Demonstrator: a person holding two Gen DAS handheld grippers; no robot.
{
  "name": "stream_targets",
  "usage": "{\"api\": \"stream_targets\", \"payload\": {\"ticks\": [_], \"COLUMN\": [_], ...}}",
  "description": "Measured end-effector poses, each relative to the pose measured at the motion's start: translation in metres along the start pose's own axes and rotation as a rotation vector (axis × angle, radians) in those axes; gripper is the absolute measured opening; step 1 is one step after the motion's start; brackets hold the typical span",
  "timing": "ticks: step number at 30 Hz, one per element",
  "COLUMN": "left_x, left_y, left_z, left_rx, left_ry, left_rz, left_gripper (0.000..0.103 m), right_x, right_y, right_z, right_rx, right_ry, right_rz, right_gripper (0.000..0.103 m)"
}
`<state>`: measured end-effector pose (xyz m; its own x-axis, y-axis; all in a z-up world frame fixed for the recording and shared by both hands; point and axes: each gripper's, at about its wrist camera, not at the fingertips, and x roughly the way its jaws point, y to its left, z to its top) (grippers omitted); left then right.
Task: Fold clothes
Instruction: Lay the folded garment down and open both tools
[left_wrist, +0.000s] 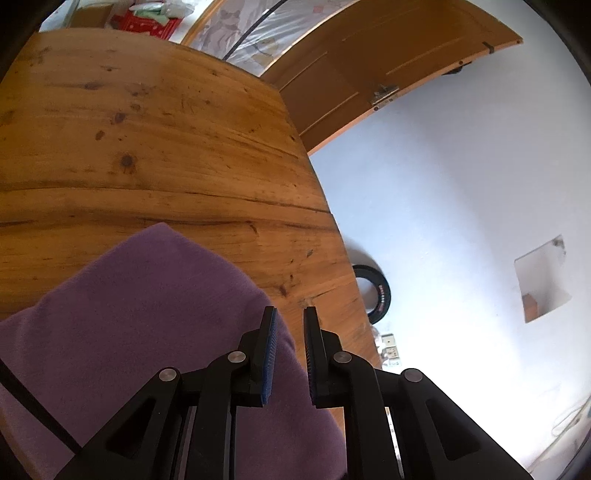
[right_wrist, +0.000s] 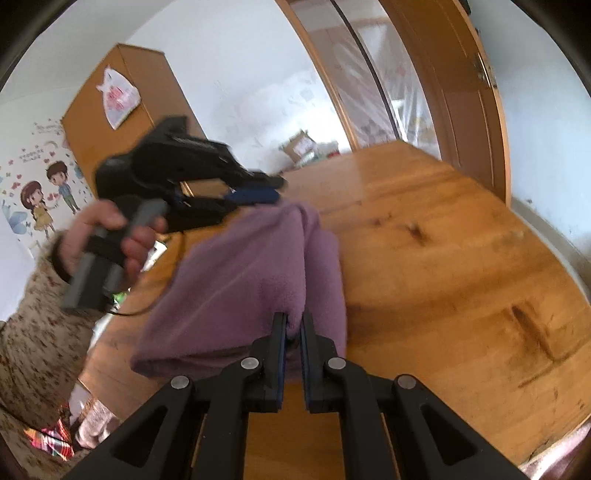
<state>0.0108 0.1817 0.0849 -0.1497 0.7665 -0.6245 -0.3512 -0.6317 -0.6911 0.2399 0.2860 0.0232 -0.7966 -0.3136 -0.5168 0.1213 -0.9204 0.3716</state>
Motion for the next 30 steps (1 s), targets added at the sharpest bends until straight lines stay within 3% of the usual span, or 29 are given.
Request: {"api": "stream_targets", "payload": {"ticks": [5,13,16,19,21,25,30], "left_x": [-0.028,-0.073,-0.084,-0.095,-0.100,-0.108,-0.106], "left_y": [0.012,0.049,0.059,0.071,0.074,0.080,0.086], "left_z": [-0.011,-0.039,-0.048,-0.058,-0.064,-0.078,-0.086], "left_rx": [0.017,-0.041,-0.047,-0.085,-0.098,-0.123,-0.130], "left_ry": [-0.042,-0.095,-0.109,-0.124,-0.137,-0.149,-0.137], "left_rz": [0.049,0.104,0.160,0.126,0.141,0.127,0.126], "left_gripper": [0.016,0.018,0.018,0.018,0.018,0.018,0.018], "right_x": [-0.003,-0.011,-0.020,-0.008,0.006,0.052,0.101], "right_y": [-0.006,-0.015,-0.018,-0.014,-0.008,-0.010,-0.027], "right_z": [-0.004,-0.008,0.005,0.030,0.047,0.071,0.092], "right_rx": [-0.020,-0.048,-0.032,-0.030,-0.048,-0.040,0.078], "right_ry": [0.041,0.092,0.051,0.025,0.014,0.080,0.177], "right_rz": [-0.032,-0.083,-0.052,-0.001,0.032,0.078,0.191], "right_gripper": [0.008,0.008,0.008,0.009,0.015,0.018,0.021]}}
